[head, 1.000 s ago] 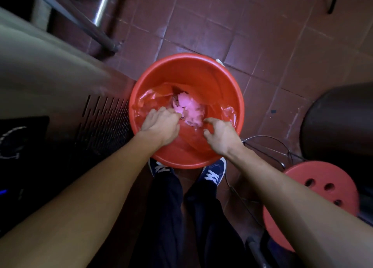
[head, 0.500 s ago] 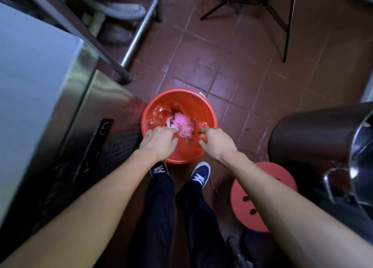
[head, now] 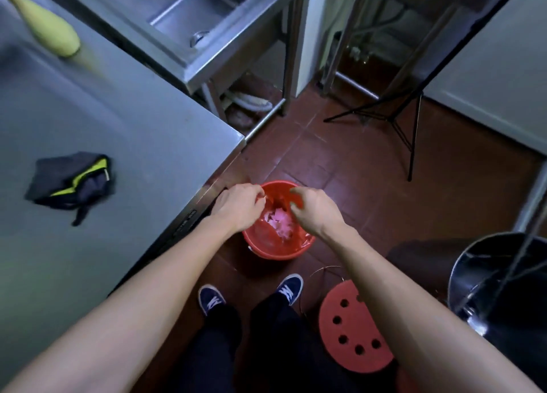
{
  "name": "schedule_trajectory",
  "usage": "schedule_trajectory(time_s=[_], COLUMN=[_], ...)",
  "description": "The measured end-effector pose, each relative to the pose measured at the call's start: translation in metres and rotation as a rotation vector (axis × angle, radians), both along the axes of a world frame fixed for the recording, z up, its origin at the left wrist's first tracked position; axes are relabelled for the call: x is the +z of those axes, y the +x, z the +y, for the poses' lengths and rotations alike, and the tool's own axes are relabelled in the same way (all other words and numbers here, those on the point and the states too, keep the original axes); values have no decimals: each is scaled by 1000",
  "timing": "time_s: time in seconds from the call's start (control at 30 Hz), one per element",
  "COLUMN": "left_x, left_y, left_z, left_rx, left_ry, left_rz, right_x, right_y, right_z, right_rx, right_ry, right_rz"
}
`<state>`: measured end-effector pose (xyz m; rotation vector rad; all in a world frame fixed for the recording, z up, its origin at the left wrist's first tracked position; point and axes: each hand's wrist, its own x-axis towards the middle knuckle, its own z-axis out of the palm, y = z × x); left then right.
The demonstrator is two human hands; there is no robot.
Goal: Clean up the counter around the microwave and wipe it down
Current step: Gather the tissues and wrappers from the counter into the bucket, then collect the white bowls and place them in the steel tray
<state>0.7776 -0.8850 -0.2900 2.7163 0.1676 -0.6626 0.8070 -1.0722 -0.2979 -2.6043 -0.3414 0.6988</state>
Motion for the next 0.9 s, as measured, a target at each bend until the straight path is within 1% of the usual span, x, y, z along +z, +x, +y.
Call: schedule_trajectory(time_s=[0.23, 0.37, 0.53, 0.77, 0.9], left_x=[72, 103, 124, 134, 139], left_y=[-41, -93, -196, -363, -443], left_z=[39, 77, 129, 186, 208], left_rx=[168, 260, 391, 586, 691], left_ry=[-34, -13, -6, -8, 0], left_rz=[-100, -141, -188, -234, -248], right_x=[79, 115, 130, 142, 146], right_y=[-18, -45, -116, -241, -301], right_z=[43, 81, 138, 218, 259], right_rx=[131, 210, 299, 523, 640], right_ry=[78, 127, 163, 187, 202], right_rz=[-127, -207, -240, -227, -226])
